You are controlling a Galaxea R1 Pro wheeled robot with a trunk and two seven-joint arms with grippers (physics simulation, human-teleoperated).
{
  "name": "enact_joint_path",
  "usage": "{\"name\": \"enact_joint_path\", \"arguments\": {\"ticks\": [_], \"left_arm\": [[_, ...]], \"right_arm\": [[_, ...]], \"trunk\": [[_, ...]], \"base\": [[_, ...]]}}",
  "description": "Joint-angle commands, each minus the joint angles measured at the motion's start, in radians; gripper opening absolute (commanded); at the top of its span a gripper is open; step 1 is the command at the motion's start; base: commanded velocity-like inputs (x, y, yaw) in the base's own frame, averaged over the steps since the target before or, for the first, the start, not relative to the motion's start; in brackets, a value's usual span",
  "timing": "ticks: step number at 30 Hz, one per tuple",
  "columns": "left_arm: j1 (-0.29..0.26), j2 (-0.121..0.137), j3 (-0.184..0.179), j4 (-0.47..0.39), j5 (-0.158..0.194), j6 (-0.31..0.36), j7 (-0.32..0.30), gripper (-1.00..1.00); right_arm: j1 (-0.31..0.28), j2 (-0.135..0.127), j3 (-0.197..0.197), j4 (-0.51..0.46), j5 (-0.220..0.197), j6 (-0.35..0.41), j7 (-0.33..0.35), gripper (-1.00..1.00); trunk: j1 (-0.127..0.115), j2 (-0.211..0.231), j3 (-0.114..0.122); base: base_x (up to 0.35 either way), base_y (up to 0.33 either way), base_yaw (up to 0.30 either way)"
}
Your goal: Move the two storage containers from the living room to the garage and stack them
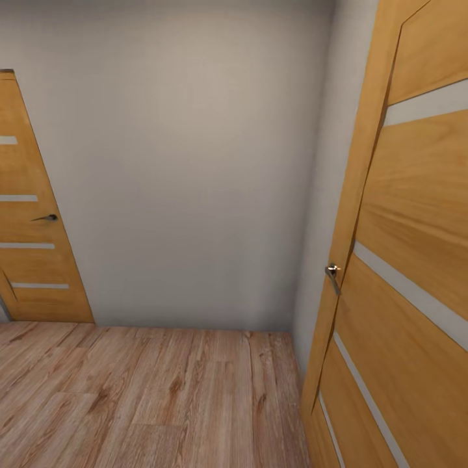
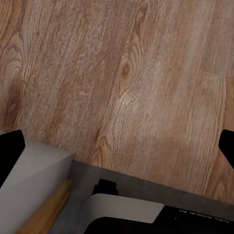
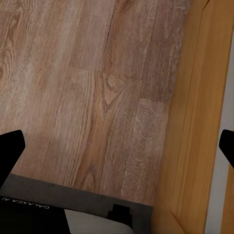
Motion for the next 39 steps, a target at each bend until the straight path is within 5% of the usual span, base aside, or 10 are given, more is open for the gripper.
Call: {"name": "enact_joint_path", "arguments": {"ticks": [1, 39], "left_arm": [[-0.001, 0.000, 0.000, 0.002, 0.010, -0.004, -0.003, 1.00], [-0.001, 0.001, 0.000, 0.002, 0.011, -0.005, -0.002, 1.00]], "right_arm": [[-0.002, 0.000, 0.005, 0.004, 0.005, -0.008, 0.000, 1.00], [-0.002, 0.001, 0.005, 0.004, 0.005, -0.006, -0.001, 1.00]], "trunk": [[0.000, -0.001, -0.002], [0.000, -0.001, -0.002]], "base": [[0.000, 0.000, 0.000], [0.074, 0.003, 0.000]]}}
